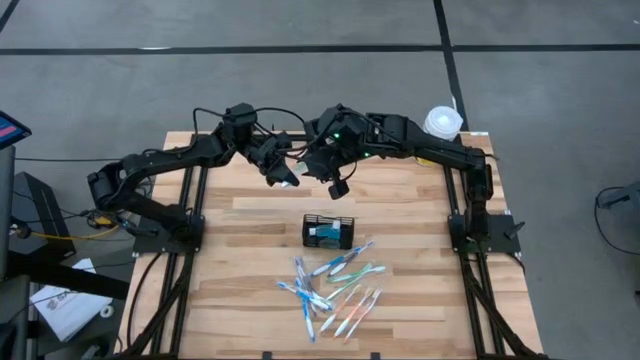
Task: Pick & Place toothbrushing station
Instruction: Put the green toothbrush into the black wire organizer
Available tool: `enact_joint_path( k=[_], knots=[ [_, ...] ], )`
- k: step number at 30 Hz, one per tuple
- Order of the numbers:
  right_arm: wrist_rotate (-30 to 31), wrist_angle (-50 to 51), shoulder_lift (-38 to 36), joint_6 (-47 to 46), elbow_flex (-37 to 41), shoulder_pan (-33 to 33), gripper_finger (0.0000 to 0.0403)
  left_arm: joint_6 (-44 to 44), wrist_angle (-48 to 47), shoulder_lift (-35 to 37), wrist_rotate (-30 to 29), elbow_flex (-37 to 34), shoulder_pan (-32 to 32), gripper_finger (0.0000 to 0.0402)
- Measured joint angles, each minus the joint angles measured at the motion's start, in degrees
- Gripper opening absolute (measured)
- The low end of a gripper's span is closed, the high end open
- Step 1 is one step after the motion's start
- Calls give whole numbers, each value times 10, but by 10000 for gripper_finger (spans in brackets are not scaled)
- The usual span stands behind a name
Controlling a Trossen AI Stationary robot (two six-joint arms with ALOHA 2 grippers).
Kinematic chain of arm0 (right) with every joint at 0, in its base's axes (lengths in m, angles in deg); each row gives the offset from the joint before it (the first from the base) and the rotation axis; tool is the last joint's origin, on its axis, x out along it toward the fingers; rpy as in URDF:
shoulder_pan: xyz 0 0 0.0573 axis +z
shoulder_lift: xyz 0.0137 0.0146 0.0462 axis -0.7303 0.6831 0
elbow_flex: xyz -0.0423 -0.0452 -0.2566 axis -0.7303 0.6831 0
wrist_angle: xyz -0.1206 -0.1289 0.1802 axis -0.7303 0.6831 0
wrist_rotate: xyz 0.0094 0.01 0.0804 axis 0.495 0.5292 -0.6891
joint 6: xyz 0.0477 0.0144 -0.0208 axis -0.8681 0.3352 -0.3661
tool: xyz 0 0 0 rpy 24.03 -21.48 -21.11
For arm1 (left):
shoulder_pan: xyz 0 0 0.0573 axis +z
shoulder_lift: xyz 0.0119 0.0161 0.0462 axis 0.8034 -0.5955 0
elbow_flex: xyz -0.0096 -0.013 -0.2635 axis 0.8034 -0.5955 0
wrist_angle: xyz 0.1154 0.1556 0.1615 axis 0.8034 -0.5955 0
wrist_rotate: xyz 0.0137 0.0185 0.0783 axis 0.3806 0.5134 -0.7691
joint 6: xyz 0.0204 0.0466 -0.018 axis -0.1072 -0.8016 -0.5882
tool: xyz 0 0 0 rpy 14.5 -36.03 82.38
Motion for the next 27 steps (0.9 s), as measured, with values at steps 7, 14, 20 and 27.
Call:
enact_joint_path(
  k=[7, 14, 20, 27],
  knots=[
    [-9, 27, 0, -2, 0, 1, 133, -6, 12, 0, 2, 0, -3, 10],
    [1, 32, 0, 4, 0, -4, 133, 2, 31, 2, 2, 0, -16, 10],
    [4, 25, 0, 7, 0, -3, 133, 6, 49, 2, 1, 0, -41, 11],
    [2, 21, 0, 9, 0, 5, 131, 36, 97, 2, -1, 0, -43, 11]
  ],
)
